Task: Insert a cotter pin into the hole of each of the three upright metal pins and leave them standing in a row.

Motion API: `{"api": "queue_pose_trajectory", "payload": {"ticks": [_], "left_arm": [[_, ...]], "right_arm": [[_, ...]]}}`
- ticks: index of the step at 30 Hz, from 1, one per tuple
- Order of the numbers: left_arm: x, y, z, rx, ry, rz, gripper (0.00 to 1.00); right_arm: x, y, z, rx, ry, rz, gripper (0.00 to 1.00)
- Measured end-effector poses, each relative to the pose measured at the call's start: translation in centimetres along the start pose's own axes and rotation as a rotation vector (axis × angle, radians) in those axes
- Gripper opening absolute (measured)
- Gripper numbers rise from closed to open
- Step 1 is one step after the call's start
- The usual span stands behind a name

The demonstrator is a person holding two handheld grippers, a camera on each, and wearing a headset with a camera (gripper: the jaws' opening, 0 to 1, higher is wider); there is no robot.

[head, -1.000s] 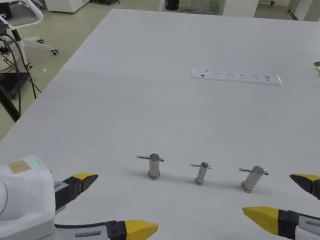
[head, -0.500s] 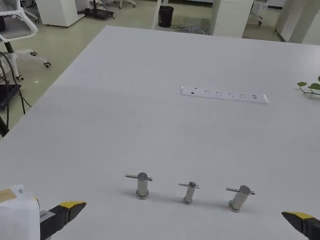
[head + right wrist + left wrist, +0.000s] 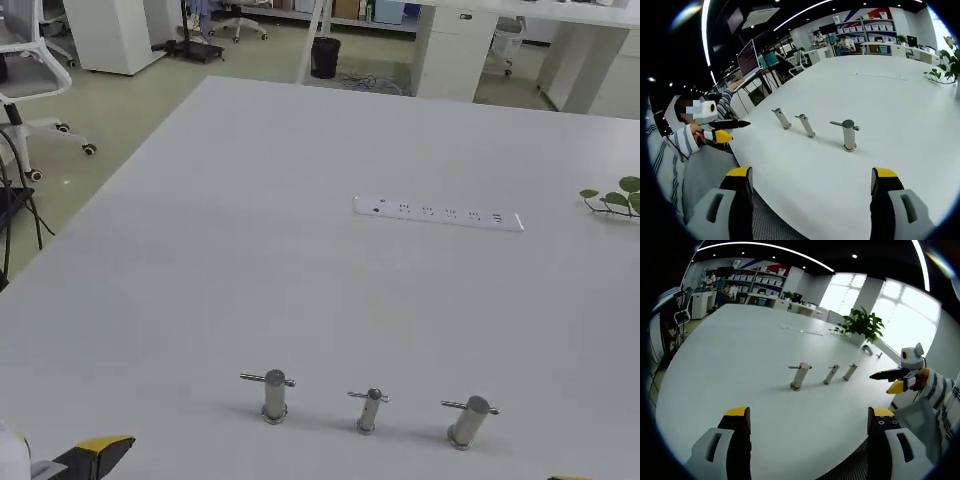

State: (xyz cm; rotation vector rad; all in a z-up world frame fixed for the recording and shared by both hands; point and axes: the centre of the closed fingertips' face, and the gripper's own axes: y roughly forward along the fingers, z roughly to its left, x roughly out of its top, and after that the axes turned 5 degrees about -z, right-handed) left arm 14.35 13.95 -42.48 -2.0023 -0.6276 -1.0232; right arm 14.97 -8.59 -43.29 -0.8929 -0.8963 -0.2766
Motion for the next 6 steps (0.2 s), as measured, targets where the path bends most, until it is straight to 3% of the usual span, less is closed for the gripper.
{"api": "queue_pose_trajectory", "payload": {"ticks": [6], "left_arm": [[0.0,0.04,-0.24,-0.003,0.005,0.003,0.96]], "right_arm": [[0.0,-0.13,0.04,-0.003,-0.005,-0.01,0.96]]}}
